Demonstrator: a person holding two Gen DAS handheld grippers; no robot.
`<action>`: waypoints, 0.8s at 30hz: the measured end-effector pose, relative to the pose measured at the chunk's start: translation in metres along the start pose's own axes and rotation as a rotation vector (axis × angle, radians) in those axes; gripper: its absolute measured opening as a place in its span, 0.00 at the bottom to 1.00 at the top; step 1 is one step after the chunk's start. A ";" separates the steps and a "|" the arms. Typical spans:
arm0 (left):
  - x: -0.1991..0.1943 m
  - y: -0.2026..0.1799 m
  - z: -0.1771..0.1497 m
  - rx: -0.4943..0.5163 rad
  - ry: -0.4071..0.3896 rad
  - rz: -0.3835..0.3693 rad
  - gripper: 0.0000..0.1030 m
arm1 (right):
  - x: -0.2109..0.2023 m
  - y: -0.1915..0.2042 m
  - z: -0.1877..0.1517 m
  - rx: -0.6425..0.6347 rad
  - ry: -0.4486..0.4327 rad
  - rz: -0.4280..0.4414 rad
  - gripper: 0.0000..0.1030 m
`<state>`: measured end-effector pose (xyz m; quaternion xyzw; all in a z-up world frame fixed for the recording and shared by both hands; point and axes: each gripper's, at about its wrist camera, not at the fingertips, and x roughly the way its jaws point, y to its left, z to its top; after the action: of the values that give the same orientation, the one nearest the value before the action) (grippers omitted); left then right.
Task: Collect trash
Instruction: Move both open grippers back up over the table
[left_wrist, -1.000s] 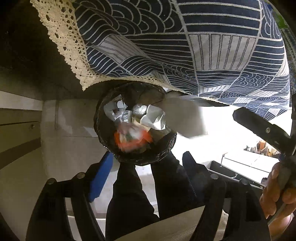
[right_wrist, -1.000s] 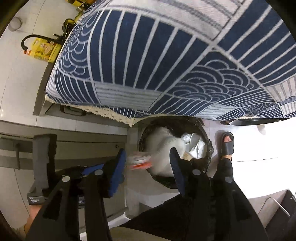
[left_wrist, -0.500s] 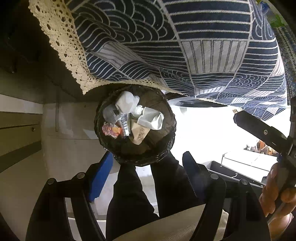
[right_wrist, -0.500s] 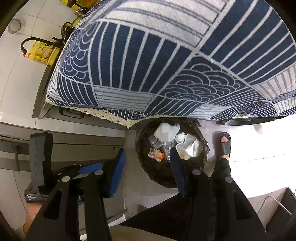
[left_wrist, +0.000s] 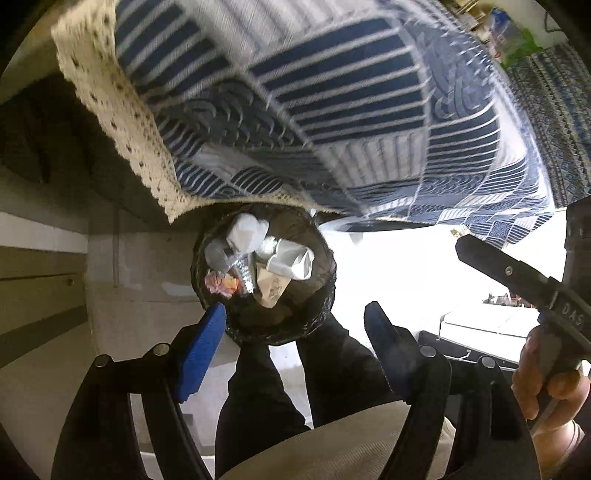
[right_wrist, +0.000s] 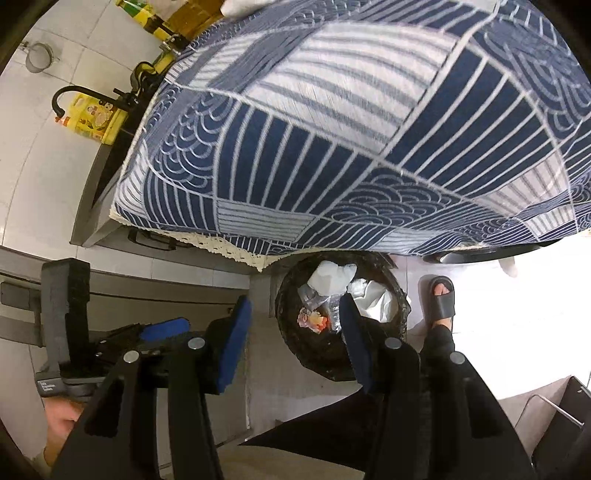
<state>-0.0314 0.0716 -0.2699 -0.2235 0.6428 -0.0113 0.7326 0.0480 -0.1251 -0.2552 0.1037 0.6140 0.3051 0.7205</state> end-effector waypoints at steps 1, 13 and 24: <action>-0.006 -0.002 0.001 0.006 -0.011 -0.004 0.73 | -0.003 0.001 0.001 -0.001 -0.008 -0.003 0.53; -0.082 -0.027 0.023 0.099 -0.180 -0.018 0.73 | -0.073 0.023 0.024 -0.028 -0.209 -0.009 0.60; -0.131 -0.048 0.041 0.159 -0.295 -0.007 0.73 | -0.113 0.032 0.058 -0.049 -0.334 -0.012 0.63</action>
<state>-0.0023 0.0810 -0.1276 -0.1663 0.5247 -0.0320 0.8343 0.0861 -0.1509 -0.1327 0.1316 0.4786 0.2941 0.8168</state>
